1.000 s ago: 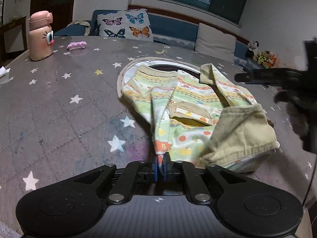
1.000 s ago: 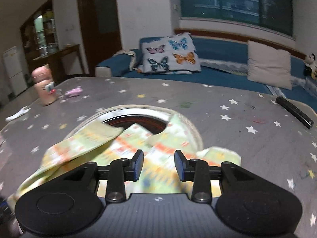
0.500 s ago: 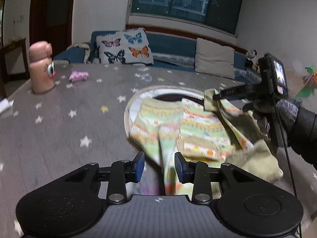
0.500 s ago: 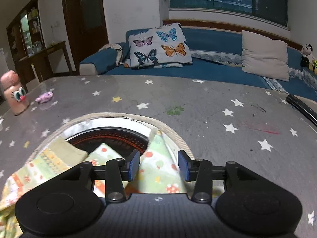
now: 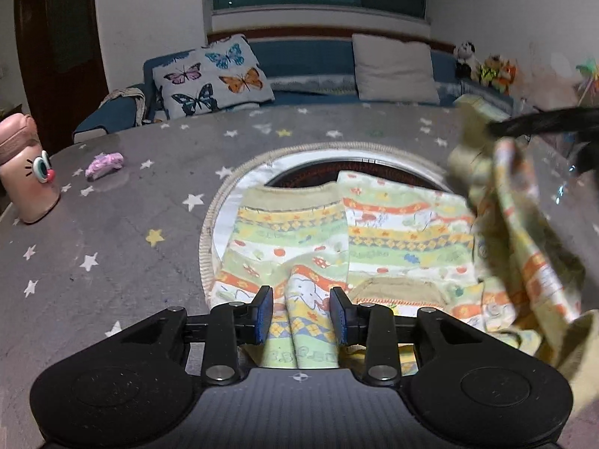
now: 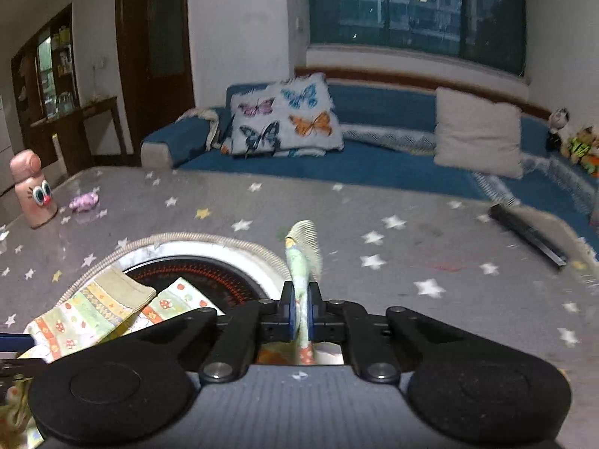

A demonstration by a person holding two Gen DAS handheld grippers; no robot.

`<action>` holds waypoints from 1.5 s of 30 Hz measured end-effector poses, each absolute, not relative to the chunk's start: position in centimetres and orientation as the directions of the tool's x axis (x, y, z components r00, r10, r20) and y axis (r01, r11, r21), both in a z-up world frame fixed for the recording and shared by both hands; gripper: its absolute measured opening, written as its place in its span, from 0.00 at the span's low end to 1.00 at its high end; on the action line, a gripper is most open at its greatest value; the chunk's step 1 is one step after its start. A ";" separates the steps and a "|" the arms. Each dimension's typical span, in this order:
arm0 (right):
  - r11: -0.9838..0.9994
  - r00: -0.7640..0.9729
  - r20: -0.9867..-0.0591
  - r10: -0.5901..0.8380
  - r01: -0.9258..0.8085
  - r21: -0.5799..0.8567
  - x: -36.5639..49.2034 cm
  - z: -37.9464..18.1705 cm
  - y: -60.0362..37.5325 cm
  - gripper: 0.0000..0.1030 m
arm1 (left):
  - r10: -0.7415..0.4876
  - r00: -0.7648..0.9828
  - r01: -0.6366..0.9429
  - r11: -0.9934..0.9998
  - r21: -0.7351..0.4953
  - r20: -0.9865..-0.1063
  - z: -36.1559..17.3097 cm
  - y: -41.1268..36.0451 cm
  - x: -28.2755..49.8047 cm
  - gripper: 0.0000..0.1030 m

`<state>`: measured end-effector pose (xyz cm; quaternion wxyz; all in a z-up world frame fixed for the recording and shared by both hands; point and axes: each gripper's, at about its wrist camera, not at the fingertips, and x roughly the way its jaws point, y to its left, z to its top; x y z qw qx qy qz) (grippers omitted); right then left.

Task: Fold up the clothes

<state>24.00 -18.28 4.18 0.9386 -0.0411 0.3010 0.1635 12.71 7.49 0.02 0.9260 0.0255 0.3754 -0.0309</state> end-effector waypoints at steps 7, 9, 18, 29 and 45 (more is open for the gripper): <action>0.962 0.828 -0.509 0.236 -0.274 0.002 18.5 7.6 -23.4 0.05 | -0.007 0.719 0.075 0.995 0.067 -0.695 -0.4 7.3 12.3 0.34; 0.967 0.840 -0.495 0.221 -0.253 0.002 16.9 8.1 -24.8 0.05 | 0.002 0.725 0.075 0.994 0.082 -0.689 -0.5 7.3 12.1 0.29; 0.995 0.870 -0.484 0.100 -0.091 0.043 8.8 7.3 -31.6 0.05 | 0.055 0.752 0.012 0.995 0.098 -0.657 0.1 7.3 9.8 0.08; 0.991 0.839 -0.544 -0.009 0.078 0.105 3.2 3.8 -35.8 0.05 | 0.135 0.743 -0.122 0.990 0.065 -0.655 1.3 10.6 3.5 0.06; 0.978 0.799 -0.584 -0.145 0.203 0.035 1.6 2.9 -39.5 0.14 | 0.124 0.750 -0.097 0.992 0.078 -0.650 3.4 10.9 -0.5 0.31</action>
